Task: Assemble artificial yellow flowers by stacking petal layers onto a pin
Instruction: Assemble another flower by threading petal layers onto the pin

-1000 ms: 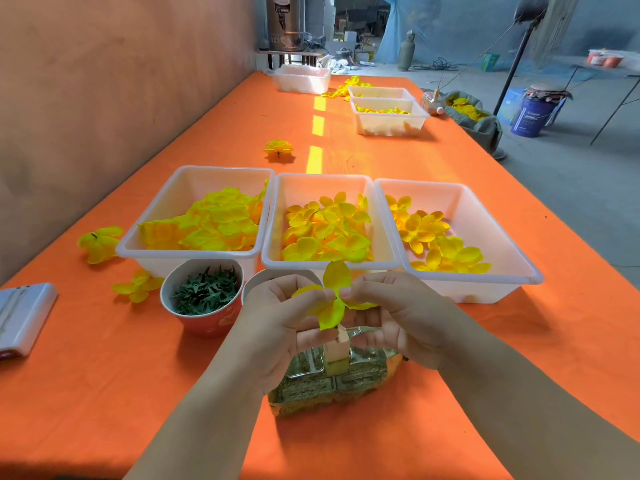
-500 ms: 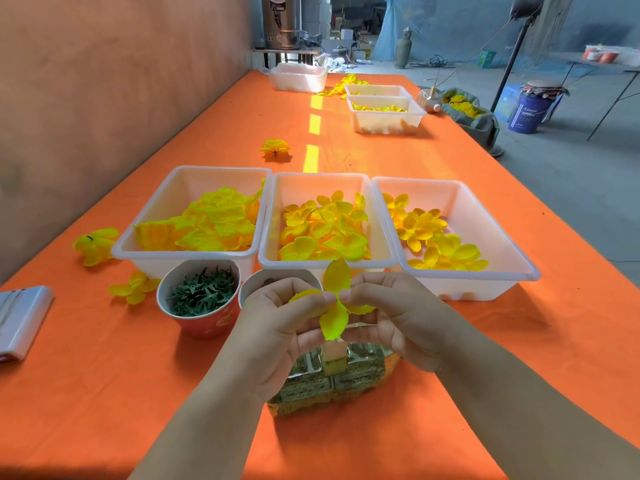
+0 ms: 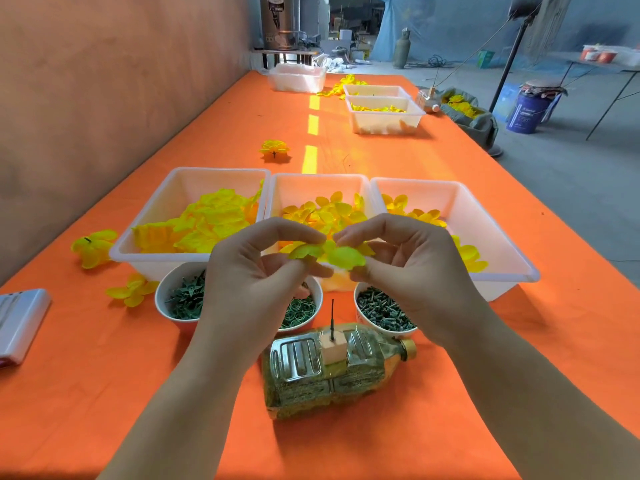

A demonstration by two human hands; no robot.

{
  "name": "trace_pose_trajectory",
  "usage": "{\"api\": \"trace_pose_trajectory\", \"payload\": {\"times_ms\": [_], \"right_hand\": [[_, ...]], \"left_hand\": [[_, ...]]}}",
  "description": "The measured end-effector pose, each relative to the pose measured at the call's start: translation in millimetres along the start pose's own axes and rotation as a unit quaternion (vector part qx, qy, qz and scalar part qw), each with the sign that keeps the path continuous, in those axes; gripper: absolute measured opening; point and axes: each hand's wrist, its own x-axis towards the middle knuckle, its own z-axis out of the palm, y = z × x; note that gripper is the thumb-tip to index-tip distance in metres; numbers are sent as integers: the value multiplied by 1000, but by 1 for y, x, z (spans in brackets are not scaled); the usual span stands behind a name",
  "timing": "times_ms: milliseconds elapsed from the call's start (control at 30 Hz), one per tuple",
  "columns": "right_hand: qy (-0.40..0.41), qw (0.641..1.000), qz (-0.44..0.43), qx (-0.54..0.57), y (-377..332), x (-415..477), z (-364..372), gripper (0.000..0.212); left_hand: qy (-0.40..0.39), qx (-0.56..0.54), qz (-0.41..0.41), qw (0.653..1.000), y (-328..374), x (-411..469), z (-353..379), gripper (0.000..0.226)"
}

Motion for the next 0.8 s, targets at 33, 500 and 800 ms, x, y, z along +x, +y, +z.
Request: {"api": "trace_pose_trajectory", "payload": {"times_ms": [33, 500, 800], "right_hand": [[1, 1000, -7, -18, 3, -2, 0, 14], [57, 997, 43, -27, 27, -31, 6, 8], [-45, 937, 311, 152, 20, -28, 9, 14]], "left_hand": [[-8, -12, -4, 1000, 0, -1, -1, 27], [-6, -130, -236, 963, -29, -23, 2, 40], [-19, -118, -203, 972, -29, -27, 0, 44]]}}
